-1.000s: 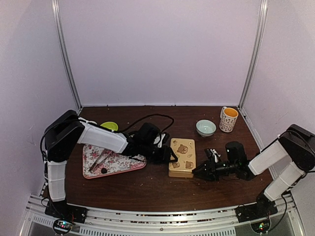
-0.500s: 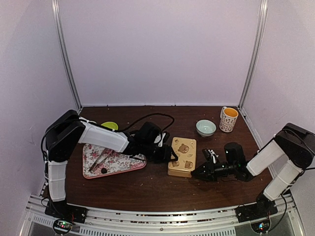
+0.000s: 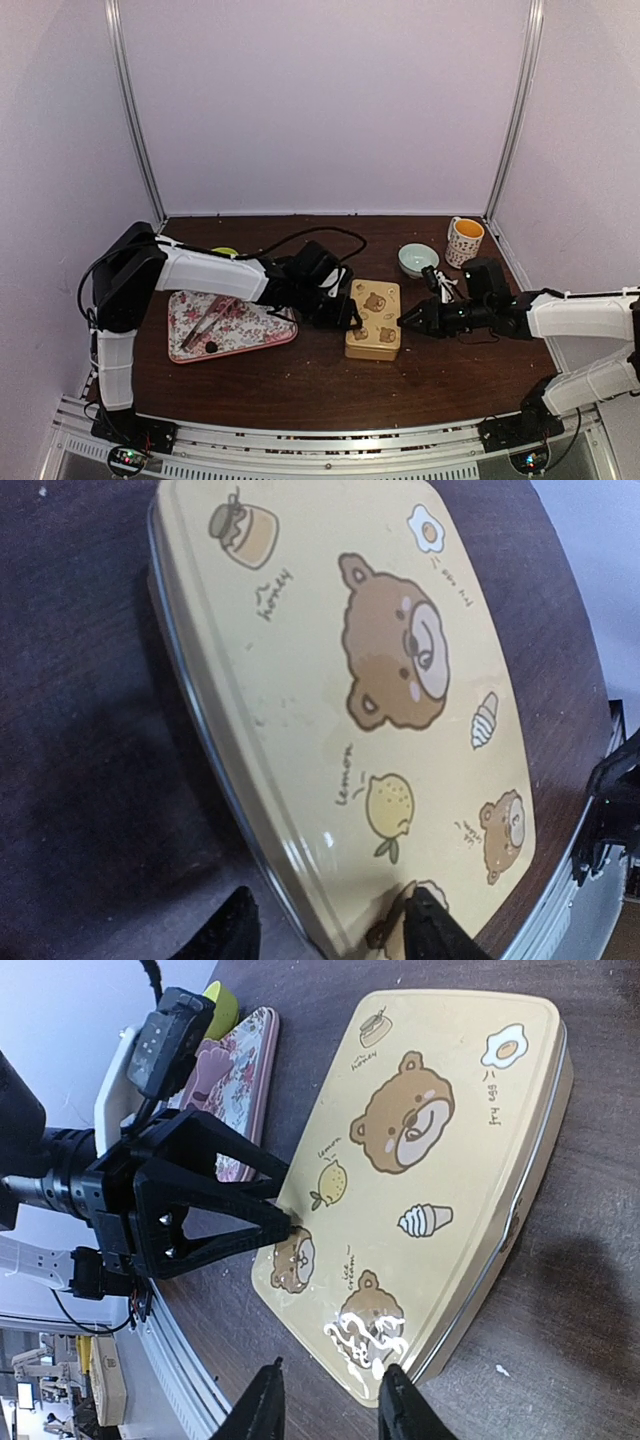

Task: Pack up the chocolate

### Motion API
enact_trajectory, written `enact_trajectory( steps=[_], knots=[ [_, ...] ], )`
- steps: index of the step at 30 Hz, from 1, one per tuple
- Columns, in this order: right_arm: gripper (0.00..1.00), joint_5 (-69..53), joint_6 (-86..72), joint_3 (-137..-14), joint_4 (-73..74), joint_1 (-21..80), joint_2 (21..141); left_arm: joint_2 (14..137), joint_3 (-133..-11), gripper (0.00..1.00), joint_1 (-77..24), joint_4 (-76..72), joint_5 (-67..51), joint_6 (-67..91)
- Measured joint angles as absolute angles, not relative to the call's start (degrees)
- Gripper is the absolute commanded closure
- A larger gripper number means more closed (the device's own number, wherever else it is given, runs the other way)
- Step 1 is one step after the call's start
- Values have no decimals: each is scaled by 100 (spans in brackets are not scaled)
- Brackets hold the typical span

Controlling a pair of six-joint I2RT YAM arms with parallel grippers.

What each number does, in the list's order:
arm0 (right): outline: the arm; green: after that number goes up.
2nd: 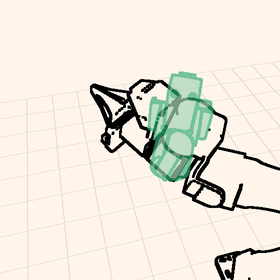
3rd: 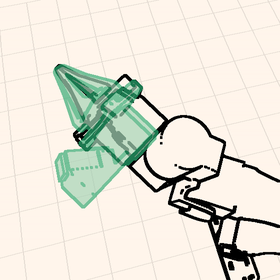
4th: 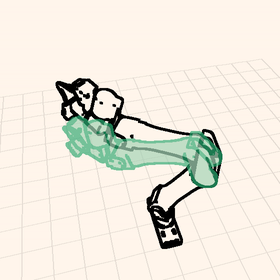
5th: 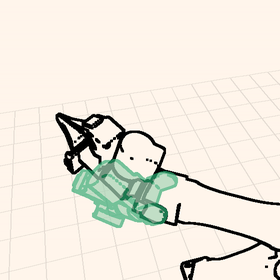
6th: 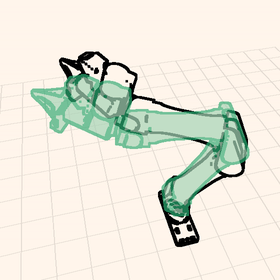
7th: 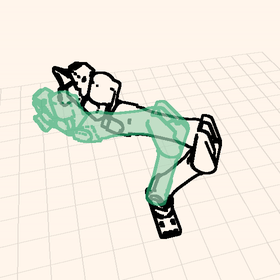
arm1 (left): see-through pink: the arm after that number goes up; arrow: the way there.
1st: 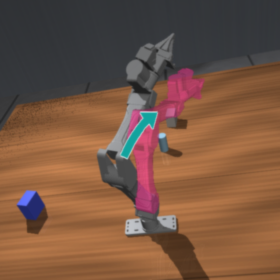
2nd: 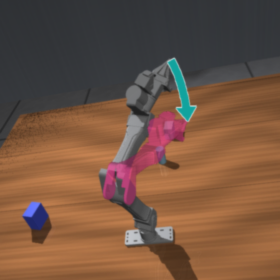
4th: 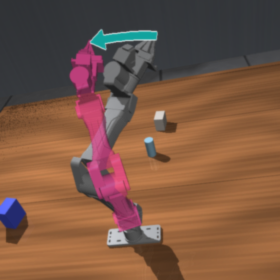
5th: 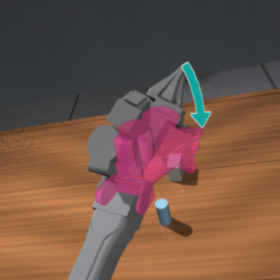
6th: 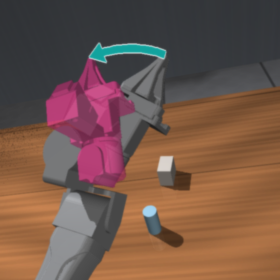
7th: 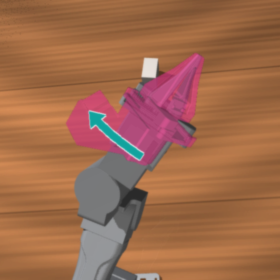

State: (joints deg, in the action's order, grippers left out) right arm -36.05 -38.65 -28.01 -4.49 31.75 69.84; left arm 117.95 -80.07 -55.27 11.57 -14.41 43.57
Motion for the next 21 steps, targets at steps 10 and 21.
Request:
enact_trajectory(
  steps=[10, 21],
  knots=[
    [100, -3402, -3247, -3133, 451, 3481, 6904, 10899, -7968, 100, -5680, 1479, -1225, 4110],
    [100, -3393, -3140, -3463, 652, 3623, 7159, 10951, -7808, 100, -5861, 1398, -1693, 4132]
  ],
)
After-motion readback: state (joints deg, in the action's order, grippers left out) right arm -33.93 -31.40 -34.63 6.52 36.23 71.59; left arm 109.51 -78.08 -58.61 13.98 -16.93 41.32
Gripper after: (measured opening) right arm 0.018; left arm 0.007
